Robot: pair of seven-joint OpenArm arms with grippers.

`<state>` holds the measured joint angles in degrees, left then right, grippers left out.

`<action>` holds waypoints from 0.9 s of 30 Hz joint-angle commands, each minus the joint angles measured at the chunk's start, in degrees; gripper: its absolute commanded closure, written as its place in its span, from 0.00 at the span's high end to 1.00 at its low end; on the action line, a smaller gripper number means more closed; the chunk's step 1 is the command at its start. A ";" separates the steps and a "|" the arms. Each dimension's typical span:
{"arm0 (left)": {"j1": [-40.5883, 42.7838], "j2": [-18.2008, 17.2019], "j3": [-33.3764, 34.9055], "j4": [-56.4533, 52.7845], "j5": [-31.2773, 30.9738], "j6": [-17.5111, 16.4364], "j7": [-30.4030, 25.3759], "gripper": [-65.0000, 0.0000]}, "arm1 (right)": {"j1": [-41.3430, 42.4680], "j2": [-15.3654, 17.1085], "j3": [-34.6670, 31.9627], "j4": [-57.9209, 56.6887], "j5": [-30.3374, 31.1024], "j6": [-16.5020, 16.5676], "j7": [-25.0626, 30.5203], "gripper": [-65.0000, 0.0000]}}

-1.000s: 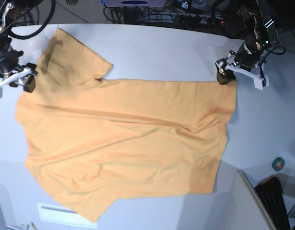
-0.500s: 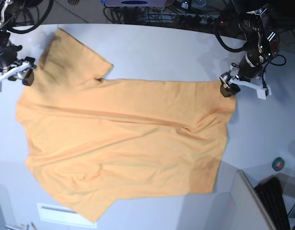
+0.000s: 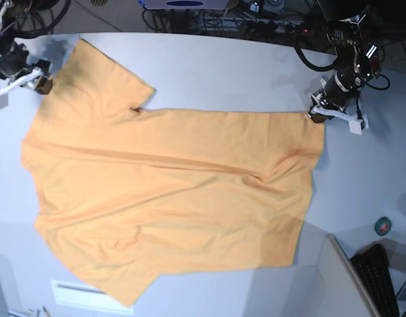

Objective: Layout the t-shirt on the table in an organized manner, then fold the t-shirt properly
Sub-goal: 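Grasp the shoulder corners with both grippers and pull outward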

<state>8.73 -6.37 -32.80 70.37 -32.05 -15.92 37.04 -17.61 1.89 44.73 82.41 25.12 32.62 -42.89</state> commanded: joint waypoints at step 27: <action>0.54 -1.23 0.05 0.53 0.62 0.41 1.07 0.00 | 1.03 -0.97 -3.90 -6.76 0.68 0.65 0.48 0.54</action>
<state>9.08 -7.01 -32.64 70.39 -32.03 -15.94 37.28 -16.21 0.99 40.97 75.64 26.72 33.28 -40.34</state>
